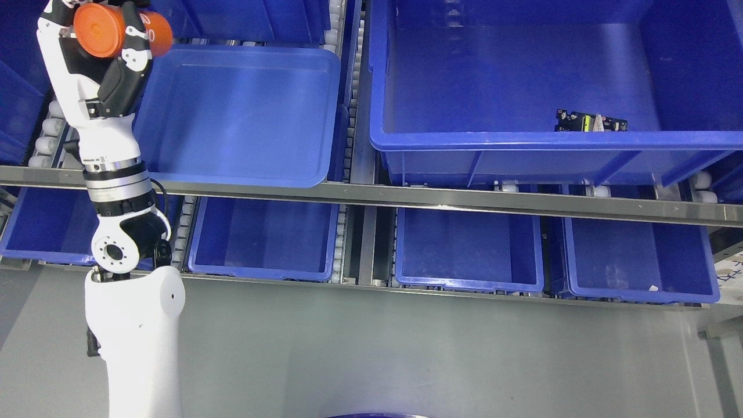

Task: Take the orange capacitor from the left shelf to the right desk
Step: 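Lift the capacitor up and out of the bin with the left hand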

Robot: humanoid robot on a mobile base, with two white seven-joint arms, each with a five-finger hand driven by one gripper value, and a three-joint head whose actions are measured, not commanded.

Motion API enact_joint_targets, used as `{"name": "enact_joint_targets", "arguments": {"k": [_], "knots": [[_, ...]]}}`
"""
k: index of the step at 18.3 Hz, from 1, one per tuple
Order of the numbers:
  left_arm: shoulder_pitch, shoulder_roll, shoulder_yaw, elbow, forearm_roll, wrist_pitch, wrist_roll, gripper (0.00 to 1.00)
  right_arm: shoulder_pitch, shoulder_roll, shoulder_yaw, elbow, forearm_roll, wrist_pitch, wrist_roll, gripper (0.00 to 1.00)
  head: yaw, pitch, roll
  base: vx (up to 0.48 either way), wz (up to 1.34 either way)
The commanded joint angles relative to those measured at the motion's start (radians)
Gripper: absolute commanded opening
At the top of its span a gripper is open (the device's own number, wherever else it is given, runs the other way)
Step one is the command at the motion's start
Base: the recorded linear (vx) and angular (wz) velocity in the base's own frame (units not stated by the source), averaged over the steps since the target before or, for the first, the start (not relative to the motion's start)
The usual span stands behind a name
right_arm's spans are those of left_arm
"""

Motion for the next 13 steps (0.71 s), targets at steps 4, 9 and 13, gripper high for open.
{"name": "enact_joint_targets", "arguments": {"k": [4,9,13], "knots": [[0.049,0.015,-0.035,-0.046,0.004,-0.166,-0.002,0.0,0.019,-0.018,-0.012,-0.018,0.003,0.001,0.0,1.0,0.0,0.0,0.0,-0.088,0.04],[0.064,0.015,-0.115,-0.046,0.004,-0.262,-0.003,0.0,0.019,-0.018,-0.012,-0.018,0.003,0.001,0.0,1.0,0.0,0.0,0.0,-0.173,0.04],[0.066,0.015,-0.266,-0.046,0.003,-0.262,-0.003,0.0,0.019,-0.018,-0.012,-0.018,0.003,-0.001,0.0,1.0,0.0,0.0,0.0,-0.235,-0.02]]}}
